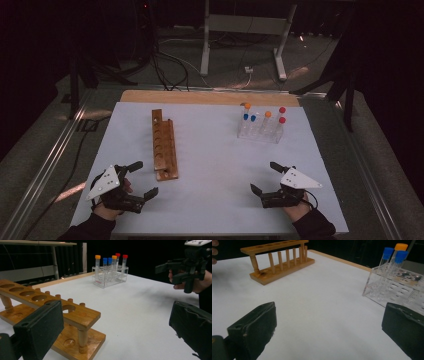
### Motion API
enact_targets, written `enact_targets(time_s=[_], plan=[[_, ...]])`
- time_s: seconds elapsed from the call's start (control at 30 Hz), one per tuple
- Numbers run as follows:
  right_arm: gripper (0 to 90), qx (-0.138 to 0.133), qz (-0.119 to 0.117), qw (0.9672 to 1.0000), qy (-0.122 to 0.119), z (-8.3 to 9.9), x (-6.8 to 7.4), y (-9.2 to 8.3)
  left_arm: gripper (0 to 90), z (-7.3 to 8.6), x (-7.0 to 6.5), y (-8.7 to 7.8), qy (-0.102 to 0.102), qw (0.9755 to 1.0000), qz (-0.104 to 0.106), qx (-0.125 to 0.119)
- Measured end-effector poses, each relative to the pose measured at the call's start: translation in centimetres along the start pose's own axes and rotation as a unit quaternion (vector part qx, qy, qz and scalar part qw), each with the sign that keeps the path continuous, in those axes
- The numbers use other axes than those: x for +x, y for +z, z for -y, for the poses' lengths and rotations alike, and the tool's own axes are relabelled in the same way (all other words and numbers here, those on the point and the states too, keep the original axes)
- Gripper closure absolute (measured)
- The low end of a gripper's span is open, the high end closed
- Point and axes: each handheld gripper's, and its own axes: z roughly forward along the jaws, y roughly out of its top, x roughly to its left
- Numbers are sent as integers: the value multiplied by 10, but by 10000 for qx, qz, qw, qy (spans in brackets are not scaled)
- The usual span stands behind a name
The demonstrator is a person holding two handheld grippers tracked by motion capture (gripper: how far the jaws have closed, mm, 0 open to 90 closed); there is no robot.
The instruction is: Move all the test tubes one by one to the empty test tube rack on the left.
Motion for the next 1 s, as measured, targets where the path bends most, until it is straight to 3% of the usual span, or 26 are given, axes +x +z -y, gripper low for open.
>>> enact_targets(time_s=[0.13, 0.37, 0.63, 1.0], plan=[[0, -50, -6, 9999, 100, -7, 2, -3, 6, 0, 0, 0, -33, 10000, -5, -40], [0, 39, 90, 9999, -46, -26, 4, 1, 6, 0, 0, 0, -15, 10000, -16, -4], [0, -256, 278, 9991, -175, -61, -3, 5, 6, 0, 0, -1, -24, 10000, -15, -24], [0, -410, 508, 9978, -122, -88, -17, 16, 6, -1, 0, -1, -70, 10000, 0, -52]])
